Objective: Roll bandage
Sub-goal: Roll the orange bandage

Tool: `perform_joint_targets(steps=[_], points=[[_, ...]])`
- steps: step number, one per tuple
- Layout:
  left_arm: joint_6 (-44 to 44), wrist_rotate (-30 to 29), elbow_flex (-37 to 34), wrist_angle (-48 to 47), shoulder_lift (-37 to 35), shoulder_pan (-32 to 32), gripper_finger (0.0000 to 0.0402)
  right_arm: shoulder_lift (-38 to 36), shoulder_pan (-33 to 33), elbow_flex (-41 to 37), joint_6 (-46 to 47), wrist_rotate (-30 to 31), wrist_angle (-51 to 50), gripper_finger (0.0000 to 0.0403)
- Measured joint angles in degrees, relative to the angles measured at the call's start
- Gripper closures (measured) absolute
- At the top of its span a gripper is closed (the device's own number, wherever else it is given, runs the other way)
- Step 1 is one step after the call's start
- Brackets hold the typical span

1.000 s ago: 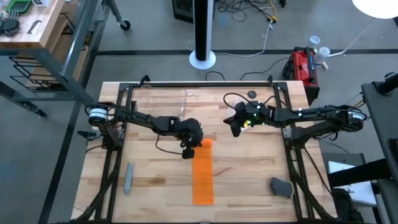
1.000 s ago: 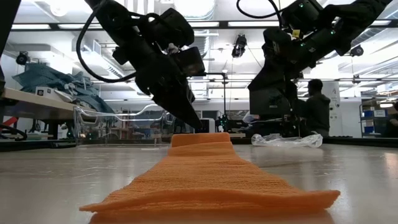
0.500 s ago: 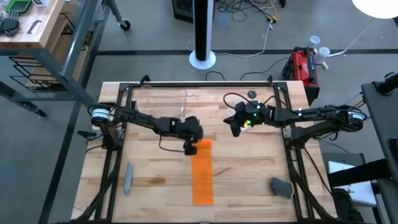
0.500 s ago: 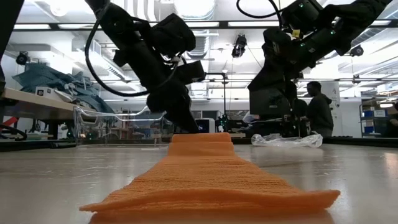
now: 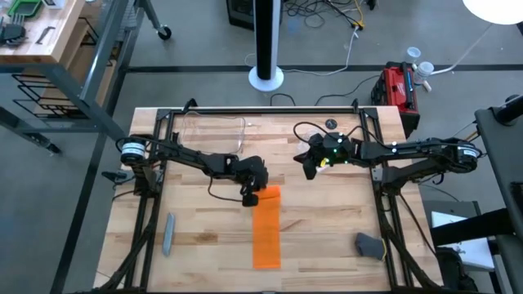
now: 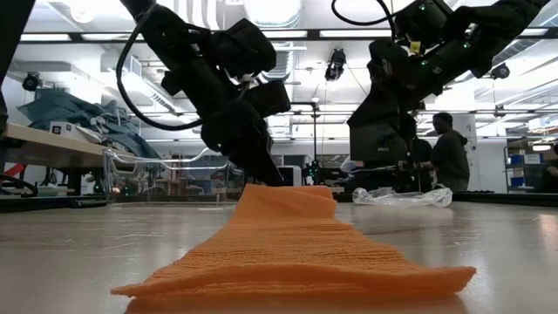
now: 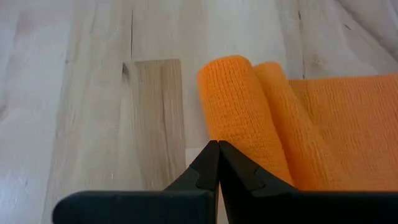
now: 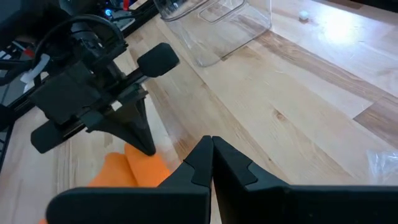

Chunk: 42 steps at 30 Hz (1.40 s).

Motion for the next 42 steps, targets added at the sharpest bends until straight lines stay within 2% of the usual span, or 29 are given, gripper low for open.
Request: perform_joint_targets(steps=[5, 13, 19, 22, 26, 30, 36, 42], points=[[0.0, -0.61, 0.0, 0.31, 0.0, 0.02, 0.0401, 0.0, 0.0, 0.0, -0.04, -0.09, 0.02, 0.0403], [-0.44, -7.11, 0.0, 0.66, -0.09, 0.02, 0.0401, 0.06, 0.24, 0.0, -2.61, -1.87, 0.01, 0.0403], [-0.89, -8.57, 0.0, 0.24, -0.43, 0.02, 0.0401, 3.85, 5.42, -1.86, -1.54, -2.76, 0.26, 0.0403], [-0.9, -9.63, 0.0, 0.09, -0.57, 0.02, 0.0401, 5.33, 8.05, -1.33, -1.83, -3.46, 3.53, 0.0403], [-0.89, -15.07, -0.04, -0.93, -0.97, 0.02, 0.0401, 5.51, 11.43, 0.14, -4.19, -3.03, 3.63, 0.0403], [-1.05, -18.13, -0.13, -1.09, -1.46, 0.07, 0.0401, 5.6, 14.39, 0.95, -5.44, -2.99, 3.6, 0.0403], [-1.9, -33.01, -0.22, -1.91, -3.01, 0.08, 0.0401, 10.13, 17.33, 3.12, -6.46, -2.84, 3.49, 0.0403], [-2.62, -33.49, -0.35, -5.2, -6.67, 0.13, 0.0401, 17.98, 20.72, 8.02, -7.93, -3.0, 1.75, 0.0403]])
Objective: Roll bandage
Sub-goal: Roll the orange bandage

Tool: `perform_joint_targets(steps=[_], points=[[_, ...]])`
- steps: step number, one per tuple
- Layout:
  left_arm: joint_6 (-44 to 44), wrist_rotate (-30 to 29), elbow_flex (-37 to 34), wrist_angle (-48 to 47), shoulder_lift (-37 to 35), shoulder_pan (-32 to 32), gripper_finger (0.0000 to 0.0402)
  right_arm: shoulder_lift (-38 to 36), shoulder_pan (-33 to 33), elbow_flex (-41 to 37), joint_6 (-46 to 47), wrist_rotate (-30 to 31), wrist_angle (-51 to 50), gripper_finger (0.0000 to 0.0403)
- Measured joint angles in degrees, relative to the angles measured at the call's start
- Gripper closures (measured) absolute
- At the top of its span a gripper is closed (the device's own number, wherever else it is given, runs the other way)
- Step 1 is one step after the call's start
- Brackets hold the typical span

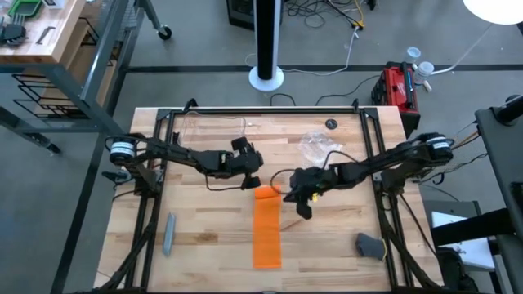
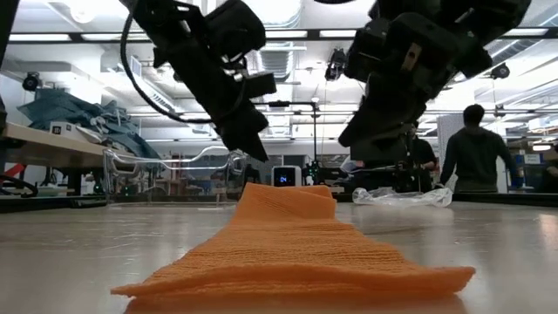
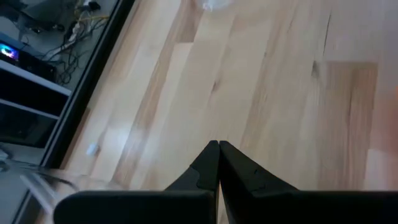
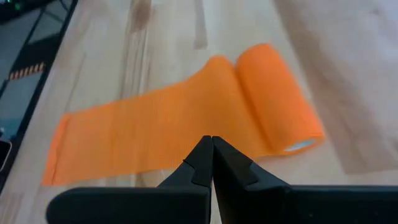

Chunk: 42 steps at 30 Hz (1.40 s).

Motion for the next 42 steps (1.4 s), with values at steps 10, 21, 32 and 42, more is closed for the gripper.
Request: perform_joint_targets(steps=[10, 21, 32, 42], points=[[0.42, 12.69, -6.31, -0.51, -10.76, 0.28, 0.0401, 7.71, 4.36, 6.96, -2.8, 3.05, -6.37, 0.0403], [-2.56, 22.89, -18.52, 9.48, -28.12, 0.33, 0.0401, 10.41, 4.6, 13.25, 6.65, 10.44, -3.7, 0.0403], [-2.37, 23.0, -21.96, 11.19, -32.35, -0.28, 0.0401, 18.44, 8.4, 16.61, 17.68, 14.36, 0.45, 0.0403], [2.72, 27.09, -22.15, 23.18, -21.7, -0.32, 0.0401, 23.63, 12.65, 16.57, 23.39, 19.35, -0.24, 0.0403]])
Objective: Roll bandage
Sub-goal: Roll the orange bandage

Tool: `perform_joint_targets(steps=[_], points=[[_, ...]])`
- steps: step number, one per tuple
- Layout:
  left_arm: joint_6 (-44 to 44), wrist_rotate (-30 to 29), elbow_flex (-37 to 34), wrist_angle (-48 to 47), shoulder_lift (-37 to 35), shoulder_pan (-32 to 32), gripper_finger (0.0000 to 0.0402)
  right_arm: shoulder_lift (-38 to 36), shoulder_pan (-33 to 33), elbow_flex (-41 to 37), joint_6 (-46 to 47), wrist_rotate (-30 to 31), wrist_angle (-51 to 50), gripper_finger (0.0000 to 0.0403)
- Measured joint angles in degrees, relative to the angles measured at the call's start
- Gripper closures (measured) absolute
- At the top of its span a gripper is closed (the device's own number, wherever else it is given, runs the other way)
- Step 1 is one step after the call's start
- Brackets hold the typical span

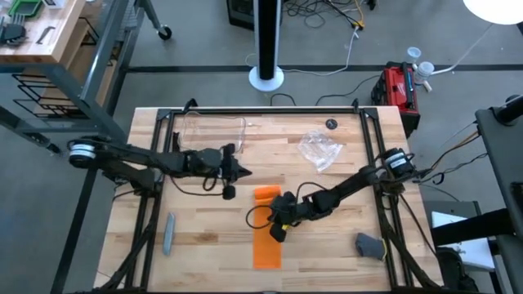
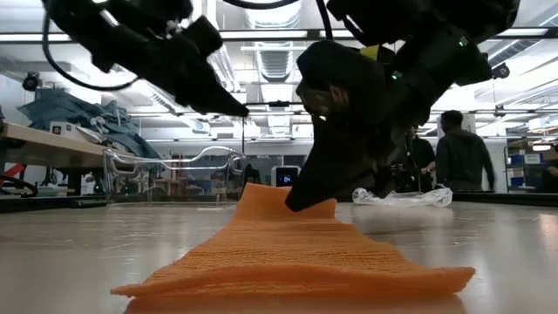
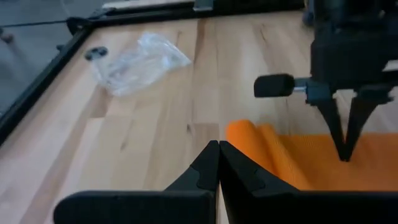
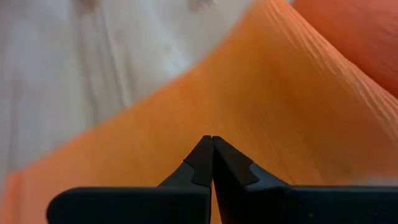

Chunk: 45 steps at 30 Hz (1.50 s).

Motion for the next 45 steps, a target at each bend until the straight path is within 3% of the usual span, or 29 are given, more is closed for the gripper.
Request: perform_joint_targets(steps=[4, 10, 18, 30, 45], points=[[1.28, 0.41, 2.75, 0.19, 5.81, 0.01, 0.0401, -1.29, 1.59, 0.0, -0.24, 3.09, -3.43, 0.0403], [1.89, 1.85, 6.43, 0.68, 14.3, 0.01, 0.0401, -1.62, 3.0, -0.2, -0.26, 2.93, -9.46, 0.0403], [-0.06, 5.61, 8.99, 0.49, 20.48, -0.01, 0.0401, -1.22, 5.25, -0.26, 0.07, 3.21, -9.96, 0.0403], [-3.36, 7.62, 9.84, 0.49, 20.3, -0.95, 0.0401, -1.31, 9.67, -0.35, 3.26, 1.96, -9.65, 0.0403], [-7.29, 7.27, 9.43, 0.72, 20.43, -3.4, 0.0401, -1.2, 9.88, -0.33, 3.34, 3.32, -9.72, 0.0403]])
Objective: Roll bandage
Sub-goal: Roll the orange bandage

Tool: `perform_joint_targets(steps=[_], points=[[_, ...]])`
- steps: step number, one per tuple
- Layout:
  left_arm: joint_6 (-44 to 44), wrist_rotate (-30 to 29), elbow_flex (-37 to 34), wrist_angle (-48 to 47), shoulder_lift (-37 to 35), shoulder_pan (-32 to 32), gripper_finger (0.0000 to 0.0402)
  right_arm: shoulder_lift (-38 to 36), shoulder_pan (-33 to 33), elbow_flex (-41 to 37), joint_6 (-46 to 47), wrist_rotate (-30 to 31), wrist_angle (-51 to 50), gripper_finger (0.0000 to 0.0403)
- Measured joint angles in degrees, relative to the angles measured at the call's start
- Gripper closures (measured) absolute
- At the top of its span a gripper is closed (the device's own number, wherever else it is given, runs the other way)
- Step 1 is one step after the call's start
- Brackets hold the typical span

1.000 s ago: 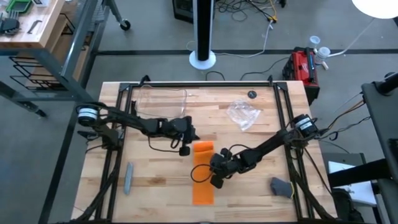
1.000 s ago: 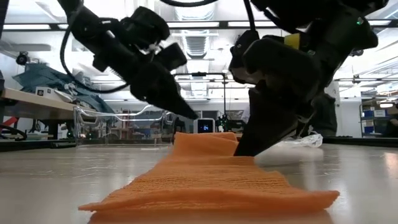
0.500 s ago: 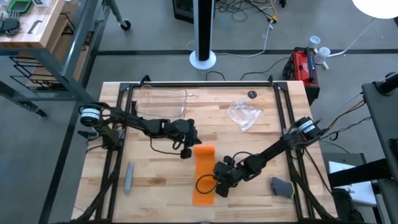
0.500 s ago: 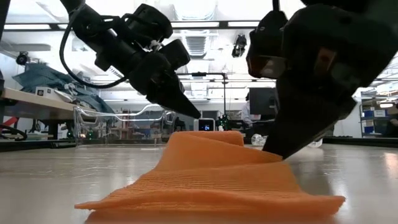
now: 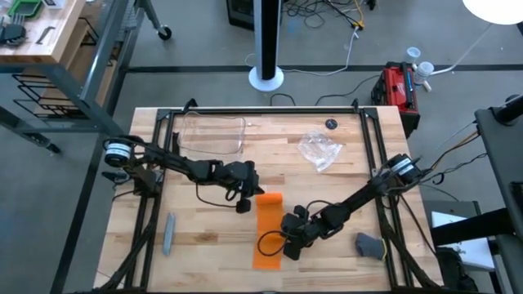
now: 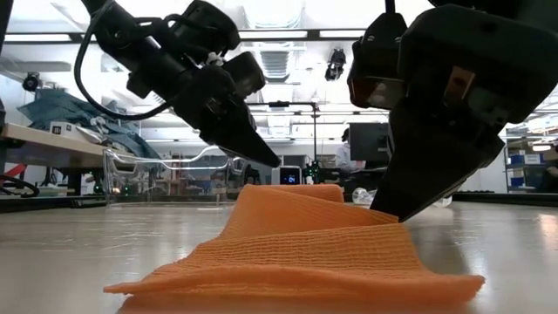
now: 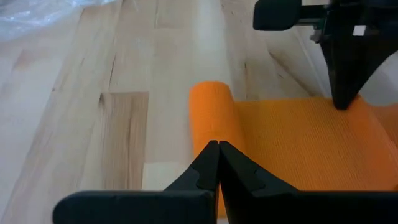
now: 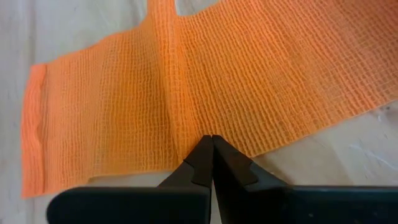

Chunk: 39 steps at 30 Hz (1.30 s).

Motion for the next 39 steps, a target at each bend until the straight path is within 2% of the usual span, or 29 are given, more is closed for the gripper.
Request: perform_joint_targets(steps=[4, 12, 17, 30, 34, 39], points=[[-1.3, -4.37, -0.24, -0.35, 1.1, -0.11, 0.0401, 0.0, 0.0, 0.04, -0.43, 0.17, -0.23, 0.0403], [-2.25, -2.87, 2.82, -1.18, 5.64, -1.04, 0.0401, 0.02, -0.02, 0.07, -0.46, 0.91, -0.6, 0.0403], [-2.06, -2.43, 5.8, -6.38, 5.91, -1.51, 0.0401, 0.02, -0.01, 0.07, -0.45, 1.01, -0.73, 0.0403], [-0.76, -1.71, 6.71, -7.16, 5.79, -2.47, 0.0401, -0.59, 0.83, 1.85, 0.38, -0.57, -2.41, 0.0403], [-0.53, -0.97, 6.98, -7.45, 5.79, -2.67, 0.0401, -0.68, 0.81, 5.47, 0.23, 0.17, -10.33, 0.0403], [-0.53, -0.16, 7.06, -7.47, 5.77, -3.05, 0.0401, -0.72, 0.81, 9.84, 0.37, 7.05, -22.58, 0.0403]])
